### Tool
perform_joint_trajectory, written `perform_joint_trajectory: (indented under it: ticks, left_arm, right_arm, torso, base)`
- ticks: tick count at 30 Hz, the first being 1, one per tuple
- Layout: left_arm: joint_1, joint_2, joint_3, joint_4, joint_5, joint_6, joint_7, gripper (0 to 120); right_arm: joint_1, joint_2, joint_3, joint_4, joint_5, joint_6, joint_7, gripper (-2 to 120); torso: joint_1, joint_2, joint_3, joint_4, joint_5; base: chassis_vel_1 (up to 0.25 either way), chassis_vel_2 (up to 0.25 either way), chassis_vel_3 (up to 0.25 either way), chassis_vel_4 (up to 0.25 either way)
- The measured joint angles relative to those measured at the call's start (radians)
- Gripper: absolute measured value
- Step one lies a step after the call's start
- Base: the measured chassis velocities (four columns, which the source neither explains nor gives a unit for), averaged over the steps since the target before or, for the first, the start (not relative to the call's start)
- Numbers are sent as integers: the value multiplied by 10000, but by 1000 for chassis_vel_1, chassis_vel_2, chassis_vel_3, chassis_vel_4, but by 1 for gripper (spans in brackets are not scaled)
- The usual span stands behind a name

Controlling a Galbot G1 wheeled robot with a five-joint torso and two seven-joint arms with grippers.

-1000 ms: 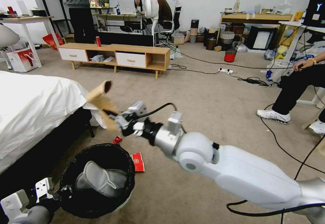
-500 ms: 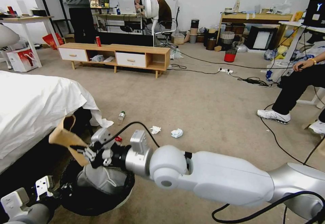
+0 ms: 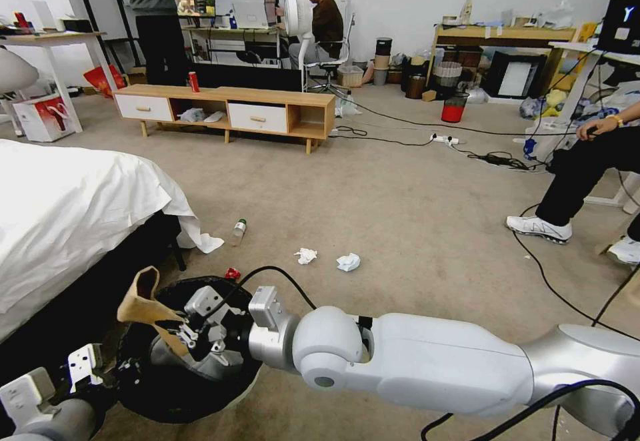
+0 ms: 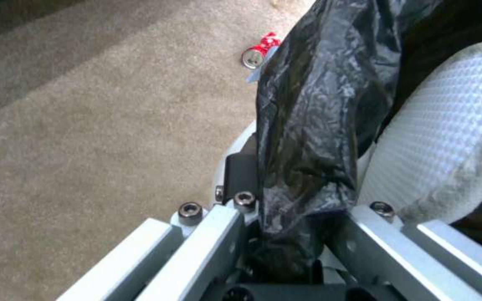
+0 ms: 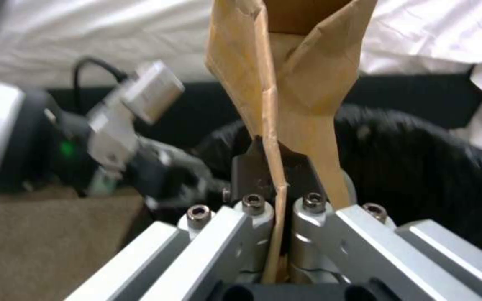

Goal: Pick up the trash bin, then pick up the garbage from the floor and place it into the trash bin.

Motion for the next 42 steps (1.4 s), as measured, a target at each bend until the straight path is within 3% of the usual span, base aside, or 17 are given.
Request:
perform_joint_trajectory:
  ticks: [9,42]
  left_arm:
    - [-5,-87,26,-41,13,0,0,1]
    - [-52,-209,96,50,28,3,95,1]
  right_arm:
    - [-456,-421,-130,-108,-351,-23,3,0]
    - [-1243,-219,-570,-925,-684,-454,156,0]
  torso:
    - [0,0,0,-1,1]
    - [0,0,0,0,1]
  base:
    - [0,0,0,0]
    - [0,0,0,0]
